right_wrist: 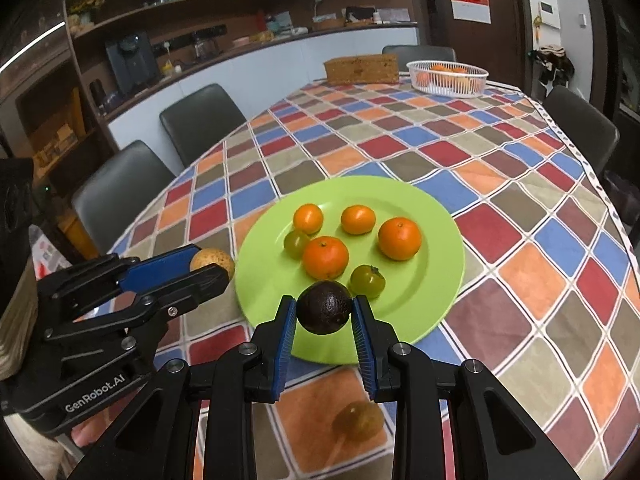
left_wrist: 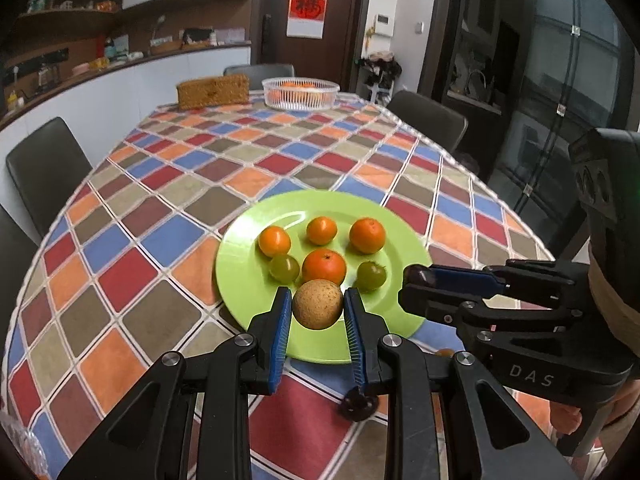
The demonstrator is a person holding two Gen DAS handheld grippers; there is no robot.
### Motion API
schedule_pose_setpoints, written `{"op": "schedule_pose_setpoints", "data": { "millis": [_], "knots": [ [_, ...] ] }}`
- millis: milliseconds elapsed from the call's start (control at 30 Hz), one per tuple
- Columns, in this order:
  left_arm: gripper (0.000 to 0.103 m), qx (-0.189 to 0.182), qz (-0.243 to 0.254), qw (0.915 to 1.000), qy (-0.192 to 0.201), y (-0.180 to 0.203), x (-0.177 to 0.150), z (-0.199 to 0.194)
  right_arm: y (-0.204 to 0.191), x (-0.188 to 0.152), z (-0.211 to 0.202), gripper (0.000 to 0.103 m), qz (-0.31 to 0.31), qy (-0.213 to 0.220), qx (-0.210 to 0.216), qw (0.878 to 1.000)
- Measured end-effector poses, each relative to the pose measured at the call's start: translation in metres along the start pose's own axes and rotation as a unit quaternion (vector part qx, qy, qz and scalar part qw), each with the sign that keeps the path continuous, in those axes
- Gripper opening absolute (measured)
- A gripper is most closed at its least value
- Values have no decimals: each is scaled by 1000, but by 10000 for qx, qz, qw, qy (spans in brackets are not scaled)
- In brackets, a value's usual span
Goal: Organize fruits
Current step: 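Carry the kiwi and plum onto the green plate and open both tools, then withdraw both tools toward the last plum and brown fruit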
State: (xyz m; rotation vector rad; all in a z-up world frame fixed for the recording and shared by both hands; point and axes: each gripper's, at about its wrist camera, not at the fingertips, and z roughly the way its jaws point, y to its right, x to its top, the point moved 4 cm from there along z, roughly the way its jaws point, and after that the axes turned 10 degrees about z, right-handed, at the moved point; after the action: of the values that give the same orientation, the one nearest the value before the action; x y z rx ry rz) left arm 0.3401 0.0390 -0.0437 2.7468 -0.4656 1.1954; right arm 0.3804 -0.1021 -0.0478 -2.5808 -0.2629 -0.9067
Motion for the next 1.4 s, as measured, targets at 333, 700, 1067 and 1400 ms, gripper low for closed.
{"op": "schedule_pose_setpoints", "data": {
  "millis": [333,700,1067,1400],
  "knots": [
    [27,-180,-49,9987,-474,-9,-3,42,9,0,29,30,77,-312,-110,9994],
    [35,146,2,9993,-357,-7,-3,15,16,1,16,33,275,-189,-151,9993],
    [42,298,171,9992,182,14,10,-50,1,-3,-48,41,57,496,-236,9985],
    [62,486,264,9978,358,26,5,-77,0,-11,-85,57,17,848,-521,9950]
  ]
}}
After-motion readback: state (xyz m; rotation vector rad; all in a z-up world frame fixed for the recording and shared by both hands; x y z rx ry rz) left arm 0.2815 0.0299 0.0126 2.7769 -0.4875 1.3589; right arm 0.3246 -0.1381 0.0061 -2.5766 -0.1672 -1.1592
